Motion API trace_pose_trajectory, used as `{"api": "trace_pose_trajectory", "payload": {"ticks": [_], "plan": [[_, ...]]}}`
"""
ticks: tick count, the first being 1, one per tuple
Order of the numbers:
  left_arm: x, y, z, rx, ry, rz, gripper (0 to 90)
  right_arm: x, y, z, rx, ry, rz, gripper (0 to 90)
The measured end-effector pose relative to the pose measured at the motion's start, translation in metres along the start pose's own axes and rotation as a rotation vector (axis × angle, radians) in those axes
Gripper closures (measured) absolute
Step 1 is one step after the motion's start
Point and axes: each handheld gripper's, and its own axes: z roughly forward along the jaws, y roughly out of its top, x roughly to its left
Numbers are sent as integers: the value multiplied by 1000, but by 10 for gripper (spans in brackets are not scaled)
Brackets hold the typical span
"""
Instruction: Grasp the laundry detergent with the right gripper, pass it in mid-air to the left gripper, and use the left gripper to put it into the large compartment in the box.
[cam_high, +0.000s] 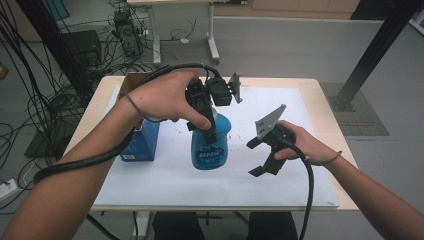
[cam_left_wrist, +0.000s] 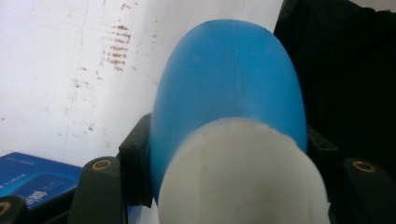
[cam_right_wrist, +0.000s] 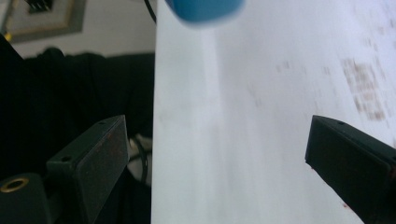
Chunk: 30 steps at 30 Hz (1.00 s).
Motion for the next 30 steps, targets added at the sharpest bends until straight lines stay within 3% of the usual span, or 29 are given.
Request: {"api": "trace_pose_trajectory", "payload": {"ticks": [6,11,21,30], "plan": [[1,-3,1,7,4,-14,376,-3,-19,-15,120,-26,47,77],[2,-5,2,3,9,-19,376,-6,-34,-23,182,-53,79,74],[1,-11,-3,3,20,-41,376,-10,-56,-38,272,-105,115,66],[2,-11,-11,2,39,-79,377,-12,-66,-42,294,-138,138,63]]}}
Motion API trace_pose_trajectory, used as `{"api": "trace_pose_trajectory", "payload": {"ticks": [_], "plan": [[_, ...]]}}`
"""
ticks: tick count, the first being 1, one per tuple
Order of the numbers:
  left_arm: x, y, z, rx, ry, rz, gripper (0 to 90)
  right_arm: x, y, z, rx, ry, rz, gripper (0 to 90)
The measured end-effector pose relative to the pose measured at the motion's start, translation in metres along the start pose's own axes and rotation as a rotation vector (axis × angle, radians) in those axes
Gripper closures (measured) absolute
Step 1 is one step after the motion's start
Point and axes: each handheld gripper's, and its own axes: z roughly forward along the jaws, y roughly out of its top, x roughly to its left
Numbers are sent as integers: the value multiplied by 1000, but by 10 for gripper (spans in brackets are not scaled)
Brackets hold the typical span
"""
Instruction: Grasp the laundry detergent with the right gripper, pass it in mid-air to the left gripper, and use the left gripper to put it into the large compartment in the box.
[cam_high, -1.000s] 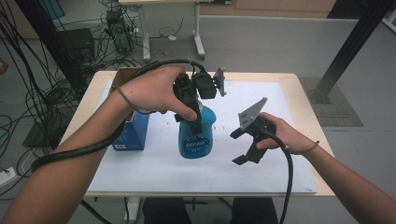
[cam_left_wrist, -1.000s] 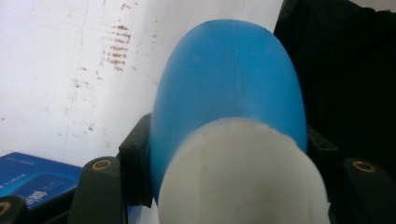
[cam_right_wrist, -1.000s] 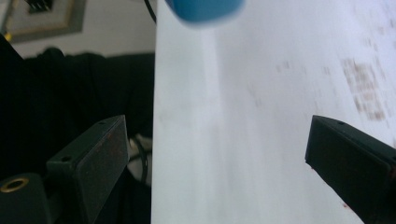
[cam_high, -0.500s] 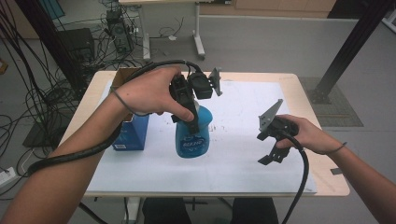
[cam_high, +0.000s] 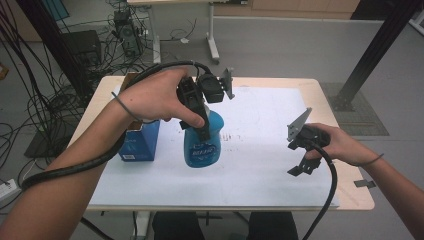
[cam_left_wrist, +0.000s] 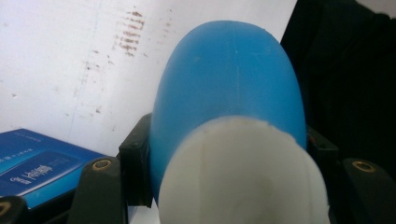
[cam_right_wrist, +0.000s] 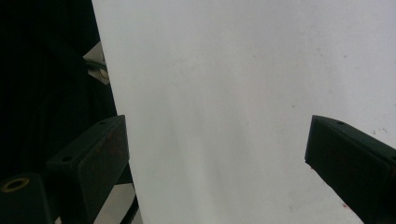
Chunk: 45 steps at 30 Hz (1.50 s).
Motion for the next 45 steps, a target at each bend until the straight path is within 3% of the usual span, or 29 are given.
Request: {"api": "trace_pose_trajectory", "payload": {"ticks": [7,15,30,36,45], "plan": [[1,5,-14,2,37,-53,376,0,2,6,9,-2,-1,64],[14,11,-44,-36,38,-166,376,-3,3,9,-1,-6,5,64],[29,26,-105,-66,82,-296,376,-3,1,11,-3,-6,15,64],[42,26,-116,-68,82,-350,376,-3,0,11,-6,-11,19,65],[70,5,-121,-70,115,-494,376,-3,0,11,-16,-20,21,59]]}}
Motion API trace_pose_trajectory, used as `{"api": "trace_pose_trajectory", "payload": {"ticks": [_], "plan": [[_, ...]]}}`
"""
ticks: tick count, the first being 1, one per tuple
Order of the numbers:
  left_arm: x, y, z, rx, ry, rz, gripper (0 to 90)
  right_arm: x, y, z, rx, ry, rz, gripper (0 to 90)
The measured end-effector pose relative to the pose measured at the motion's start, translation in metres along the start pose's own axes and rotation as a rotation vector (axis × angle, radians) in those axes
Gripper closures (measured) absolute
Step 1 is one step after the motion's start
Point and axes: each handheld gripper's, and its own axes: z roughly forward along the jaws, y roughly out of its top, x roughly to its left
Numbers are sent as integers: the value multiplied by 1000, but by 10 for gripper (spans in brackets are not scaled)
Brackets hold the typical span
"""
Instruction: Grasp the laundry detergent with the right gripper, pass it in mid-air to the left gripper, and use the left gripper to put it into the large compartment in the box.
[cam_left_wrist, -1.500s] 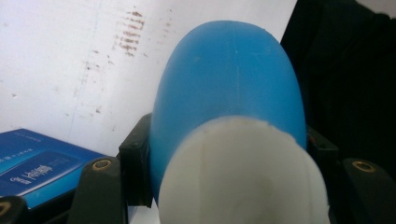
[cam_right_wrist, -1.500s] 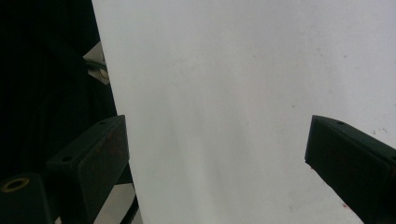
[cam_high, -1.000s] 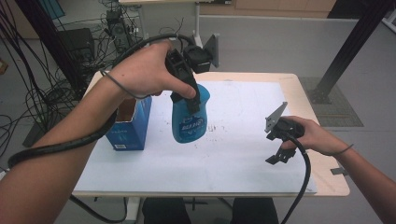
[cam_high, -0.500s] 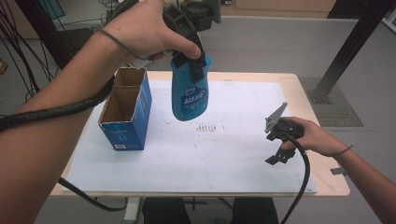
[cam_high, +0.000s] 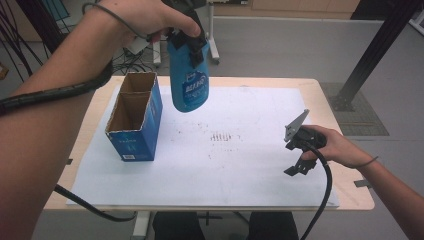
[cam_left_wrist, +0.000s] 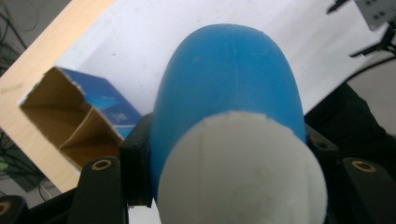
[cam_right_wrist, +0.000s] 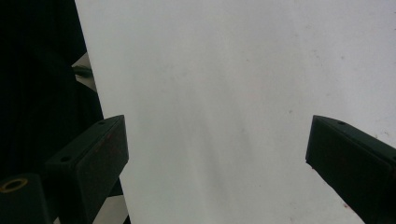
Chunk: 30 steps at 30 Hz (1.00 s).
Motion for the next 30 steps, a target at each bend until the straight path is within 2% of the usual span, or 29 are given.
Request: {"api": "trace_pose_trajectory", "payload": {"ticks": [4,6,8,20,23,26,28,30], "plan": [[22,-5,0,-2,28,-87,376,0,1,0,0,3,-5,59],[31,-8,0,27,45,-107,376,0,1,0,-5,4,-4,58],[40,-11,0,26,60,-136,376,0,2,1,-3,3,-3,57],[96,-38,0,8,73,-338,376,0,5,3,-8,0,-15,57],[107,-45,1,16,81,-376,376,-1,5,3,-7,0,-13,57],[116,-51,3,24,96,-426,376,-1,6,4,-9,-1,-15,57],[123,-55,5,31,103,-474,376,-1,7,4,-11,-2,-17,57],[128,-58,8,41,110,-498,376,-1,8,4,-9,-2,-20,57]]}}
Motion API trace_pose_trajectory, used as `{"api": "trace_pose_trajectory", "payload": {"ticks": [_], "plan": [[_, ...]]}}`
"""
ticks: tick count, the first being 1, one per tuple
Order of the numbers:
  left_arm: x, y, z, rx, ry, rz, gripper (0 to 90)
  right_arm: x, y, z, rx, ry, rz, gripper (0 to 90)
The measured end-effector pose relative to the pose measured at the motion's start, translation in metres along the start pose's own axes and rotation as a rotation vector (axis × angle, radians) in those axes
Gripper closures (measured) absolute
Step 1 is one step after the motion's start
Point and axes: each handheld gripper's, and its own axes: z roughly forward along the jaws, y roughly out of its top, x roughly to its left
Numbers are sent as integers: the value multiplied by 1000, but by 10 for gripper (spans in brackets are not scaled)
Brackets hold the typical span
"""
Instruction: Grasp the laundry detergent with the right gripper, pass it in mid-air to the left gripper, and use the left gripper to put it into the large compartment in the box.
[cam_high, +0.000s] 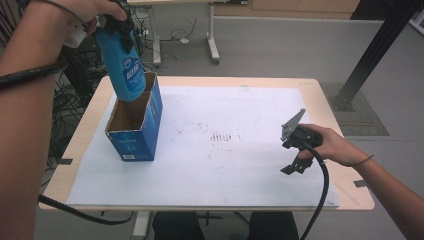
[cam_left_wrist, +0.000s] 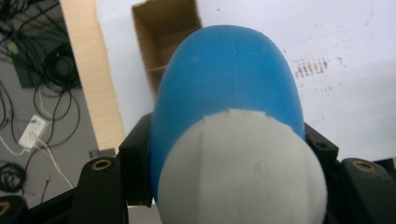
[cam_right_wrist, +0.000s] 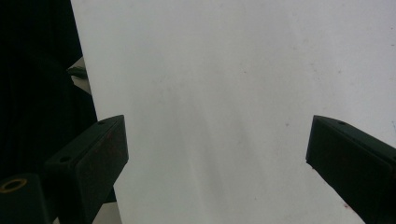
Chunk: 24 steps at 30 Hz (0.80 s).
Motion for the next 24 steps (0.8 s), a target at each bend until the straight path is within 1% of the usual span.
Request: {"api": "trace_pose_trajectory", "payload": {"ticks": [3,4,6,11,15,22,24], "plan": [[8,0,3,4,3,-30,376,0,1,1,-1,1,-2,57],[12,1,4,4,1,-50,376,0,2,1,-2,1,-2,57],[18,1,7,7,-8,-79,376,-1,2,2,1,3,-5,57],[29,2,15,6,-15,-132,376,-1,3,2,-4,1,-5,57],[35,3,24,15,-12,-160,376,-1,3,3,-8,1,-5,57],[37,2,45,40,0,-171,376,-2,2,5,-7,4,-5,57],[37,2,52,48,-4,-177,376,-2,3,5,-8,6,-7,56]]}}
